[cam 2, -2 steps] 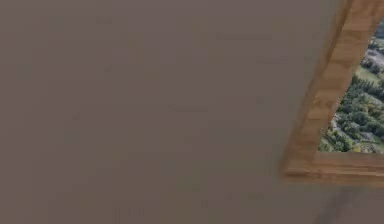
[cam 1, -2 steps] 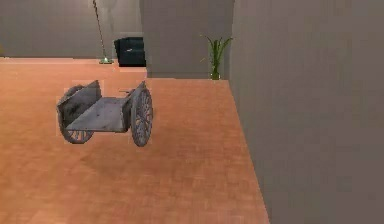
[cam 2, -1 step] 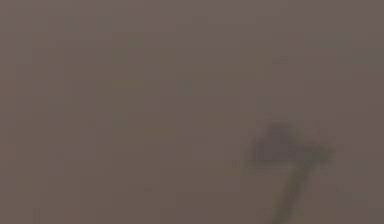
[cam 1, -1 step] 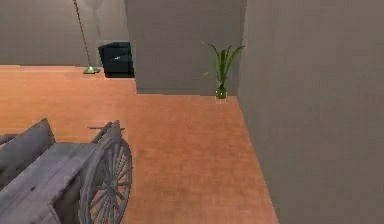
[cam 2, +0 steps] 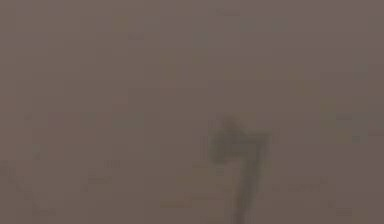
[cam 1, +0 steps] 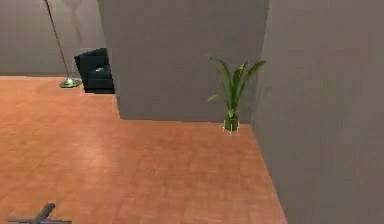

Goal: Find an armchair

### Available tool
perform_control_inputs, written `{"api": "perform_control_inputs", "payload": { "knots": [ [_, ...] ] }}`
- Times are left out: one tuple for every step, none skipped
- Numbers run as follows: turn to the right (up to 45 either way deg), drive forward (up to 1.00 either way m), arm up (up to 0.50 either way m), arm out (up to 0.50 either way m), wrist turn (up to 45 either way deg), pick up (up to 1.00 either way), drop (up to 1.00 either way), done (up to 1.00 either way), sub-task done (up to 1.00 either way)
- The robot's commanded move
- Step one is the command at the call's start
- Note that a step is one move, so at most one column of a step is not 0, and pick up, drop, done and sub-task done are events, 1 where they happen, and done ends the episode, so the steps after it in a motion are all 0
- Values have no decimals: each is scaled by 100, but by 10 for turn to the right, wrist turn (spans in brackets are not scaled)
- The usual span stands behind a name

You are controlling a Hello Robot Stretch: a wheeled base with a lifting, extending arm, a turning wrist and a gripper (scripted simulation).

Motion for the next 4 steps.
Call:
{"api": "perform_control_inputs", "payload": {
  "knots": [
    [0, 60, 0, 0, 0, 0, 0, 0, 0],
    [-390, 0, 0, 0, 0, 0, 0, 0, 0],
    [0, 95, 0, 0, 0, 0, 0, 0, 0],
    [-450, 0, 0, 0, 0, 0, 0, 0, 0]
  ]
}}
